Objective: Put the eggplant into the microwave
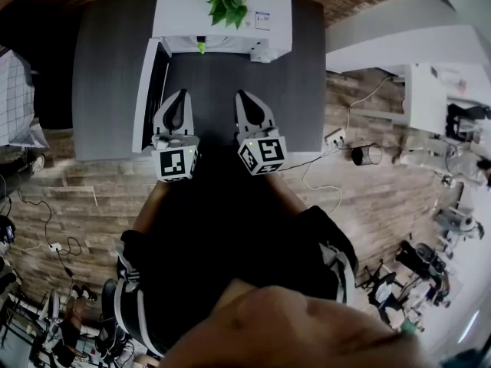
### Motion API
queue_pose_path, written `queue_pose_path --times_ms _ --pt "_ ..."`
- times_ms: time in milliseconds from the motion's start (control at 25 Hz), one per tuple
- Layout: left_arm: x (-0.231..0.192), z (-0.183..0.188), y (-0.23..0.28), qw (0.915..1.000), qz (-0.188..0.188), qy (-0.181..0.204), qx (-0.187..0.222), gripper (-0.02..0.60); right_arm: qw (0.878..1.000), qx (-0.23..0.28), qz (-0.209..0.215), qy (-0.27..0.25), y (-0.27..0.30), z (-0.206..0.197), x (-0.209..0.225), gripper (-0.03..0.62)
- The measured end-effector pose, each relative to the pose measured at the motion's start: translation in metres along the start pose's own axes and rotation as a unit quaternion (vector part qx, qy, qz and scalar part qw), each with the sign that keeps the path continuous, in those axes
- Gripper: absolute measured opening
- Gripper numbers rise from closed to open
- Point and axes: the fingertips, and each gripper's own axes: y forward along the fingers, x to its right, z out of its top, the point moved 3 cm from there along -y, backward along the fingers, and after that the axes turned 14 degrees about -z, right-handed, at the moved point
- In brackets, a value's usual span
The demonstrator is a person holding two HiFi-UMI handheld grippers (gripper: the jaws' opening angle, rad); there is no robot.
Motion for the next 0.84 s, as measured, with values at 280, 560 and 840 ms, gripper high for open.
queue_pose_path --times_ms 280,560,840 --pt "0.0 0.0007 0.0022 1.0 -0.004 -0.005 0.004 0.034 1.0 0.0 0.002 0.007 0.0031 0.0003 0.0026 0.032" --pt "-0.0008 0.0003 0.0021 1.0 -0.003 0.001 0.0 0.034 1.0 0.001 0.002 0.009 0.0041 -0.0004 0.0026 0.032" --pt "-0.0007 0.0005 0.0063 1.0 -0.006 0.005 -0.001 0.034 1.0 -0.002 0.006 0.01 0.0075 -0.0009 0.0024 0.033"
